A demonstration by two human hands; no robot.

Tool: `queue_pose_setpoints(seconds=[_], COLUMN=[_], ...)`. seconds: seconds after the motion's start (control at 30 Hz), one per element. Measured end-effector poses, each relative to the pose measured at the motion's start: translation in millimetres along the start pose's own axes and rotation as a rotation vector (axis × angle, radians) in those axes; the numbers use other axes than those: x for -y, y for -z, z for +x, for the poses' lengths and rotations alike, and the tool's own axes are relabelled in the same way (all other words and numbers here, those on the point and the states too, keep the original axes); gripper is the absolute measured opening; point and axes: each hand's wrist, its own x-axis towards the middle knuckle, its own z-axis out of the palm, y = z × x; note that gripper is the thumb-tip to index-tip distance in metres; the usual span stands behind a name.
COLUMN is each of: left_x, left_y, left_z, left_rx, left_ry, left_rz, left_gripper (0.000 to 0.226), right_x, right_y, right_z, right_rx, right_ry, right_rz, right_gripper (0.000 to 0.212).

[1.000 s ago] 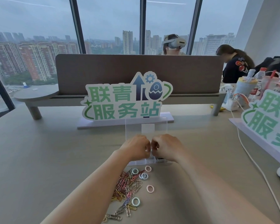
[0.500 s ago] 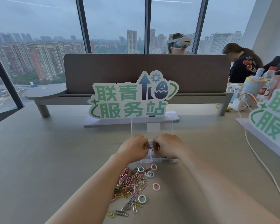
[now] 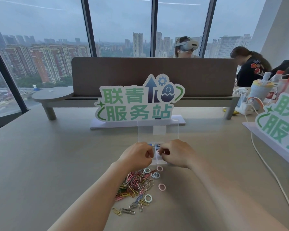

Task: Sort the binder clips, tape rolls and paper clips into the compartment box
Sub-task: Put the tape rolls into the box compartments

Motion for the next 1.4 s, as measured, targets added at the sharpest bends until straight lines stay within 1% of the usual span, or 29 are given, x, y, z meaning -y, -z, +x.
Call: queue_pose_setpoints(seconds=[0.2, 0.6, 0.73, 0.8, 0.97, 1.13, 1.4], left_x=[-5.5, -8.5, -9.2, -9.7, -12.3, -19.1, -21.1], left_y=[-1.0, -6.3, -7.5, -7.1, -2.8, -7.6, -16.3], left_z=[-21.3, -32.2, -30.9, -31.8, -35.8, -40.8, -41.5], left_rx=[0.078, 0.097, 0.119, 0.111, 0.013, 0.051, 0.046], left_ry=[0.024, 0.111, 0.127, 0.125, 0.096, 0.033, 0.051], left_rz=[0.023, 0.106, 0.103, 0.098, 0.048, 0.038, 0.036], left_gripper=[0.014, 0.016, 0.014, 0.012, 0.007, 0.009, 0.013], right_x=[11.9, 17.6, 19.8, 21.1, 25.0, 29.8, 31.4], right_y=[-6.8, -19.9, -22.8, -22.8, -18.7, -21.4, -23.2], right_z=[-19.7, -23.9, -23.9, -25.7, -34.3, -38.9, -43.9], right_rx=[0.112, 0.162, 0.179, 0.170, 0.134, 0.162, 0.205], right_ry=[0.004, -0.055, -0.077, -0.077, -0.031, -0.013, -0.060], right_rz=[-0.035, -0.072, -0.091, -0.093, -0.005, 0.016, 0.057], right_gripper=[0.020, 0.015, 0.013, 0.012, 0.014, 0.011, 0.013])
